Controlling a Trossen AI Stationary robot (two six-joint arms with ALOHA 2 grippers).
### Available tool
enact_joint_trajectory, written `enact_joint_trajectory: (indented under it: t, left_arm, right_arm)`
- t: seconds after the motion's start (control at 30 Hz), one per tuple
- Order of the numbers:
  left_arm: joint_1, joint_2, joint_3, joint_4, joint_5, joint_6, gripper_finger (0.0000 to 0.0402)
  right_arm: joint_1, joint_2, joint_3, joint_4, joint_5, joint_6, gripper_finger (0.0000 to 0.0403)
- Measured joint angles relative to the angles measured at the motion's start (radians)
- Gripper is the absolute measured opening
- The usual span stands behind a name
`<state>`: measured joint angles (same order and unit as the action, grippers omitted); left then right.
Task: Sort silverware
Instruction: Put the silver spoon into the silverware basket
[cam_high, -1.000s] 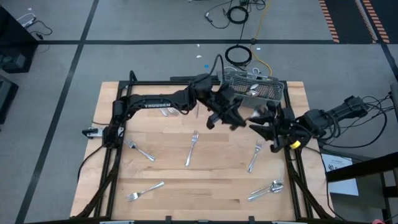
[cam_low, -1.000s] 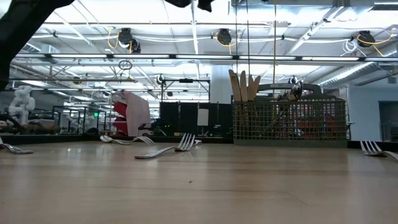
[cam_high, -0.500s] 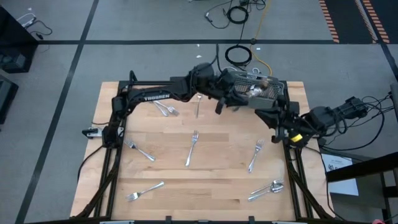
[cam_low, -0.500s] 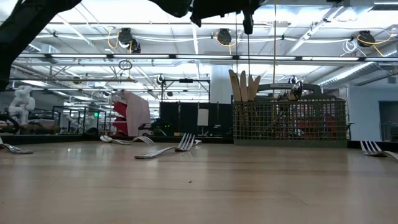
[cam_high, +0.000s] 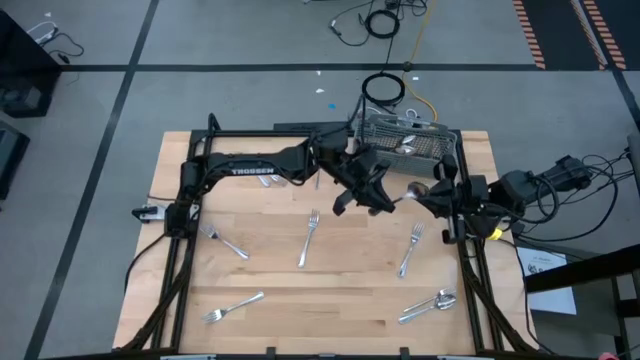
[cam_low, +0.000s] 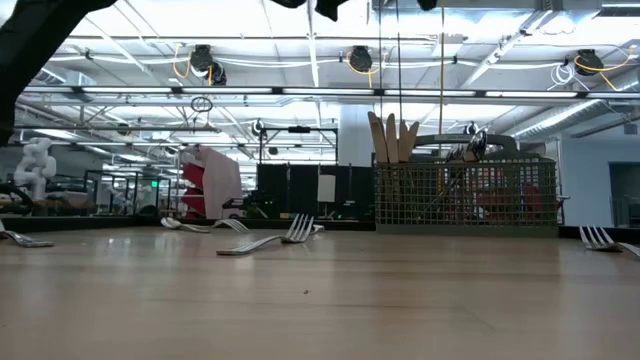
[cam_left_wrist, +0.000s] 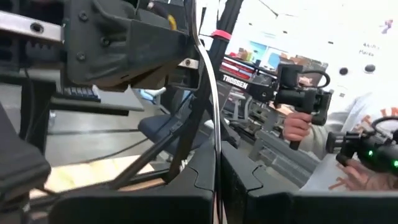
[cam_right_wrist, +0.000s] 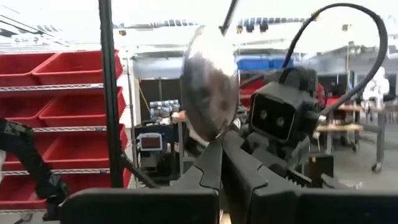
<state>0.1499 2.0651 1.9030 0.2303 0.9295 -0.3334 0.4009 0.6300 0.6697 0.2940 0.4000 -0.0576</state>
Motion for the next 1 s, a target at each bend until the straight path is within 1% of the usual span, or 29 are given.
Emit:
enact_joint_trajectory:
  t: [0.07,0.17,0.27,0.37,0.43,0.5,0.57,0.8,1.0]
  left_arm:
    - [-0.009,0.0,0.0,0.001,-0.001,0.029,0.0009]
    - [-0.018,0.0,0.0,-0.002,-0.006,0.035,0.0009]
    - [-0.019,0.0,0.0,-0.009,-0.014,0.028,0.0009]
    - [-0.007,0.0,0.0,-0.001,-0.014,0.022,0.0009]
    - [0.0,0.0,0.0,0.022,-0.015,-0.014,0.0009]
    - [0.006,0.001,0.0,0.057,0.002,-0.063,0.0009]
    - [0.008,0.001,0.0,0.063,0.004,-0.074,0.0009]
    - [-0.022,0.001,0.0,0.061,0.029,-0.071,0.0009]
    - [-0.035,0.0,0.0,0.056,0.026,-0.03,0.0009]
  right_arm:
    - [-0.012,0.013,0.0,0.036,-0.033,-0.018,0.0]
    - [-0.037,0.038,0.0,0.087,-0.036,-0.026,0.0]
    - [-0.063,0.053,0.0,0.067,-0.057,0.026,0.0]
    - [-0.066,0.056,0.0,-0.026,-0.14,0.133,0.0]
    - [-0.066,0.061,0.0,-0.052,-0.197,0.189,0.0]
    - [-0.066,0.066,0.0,-0.044,-0.245,0.199,0.0]
    - [-0.066,0.069,0.0,-0.01,-0.269,0.184,0.0]
    - [-0.087,0.076,0.0,0.093,-0.272,0.077,0.0]
    - [-0.147,0.115,0.0,0.172,-0.262,0.049,0.0]
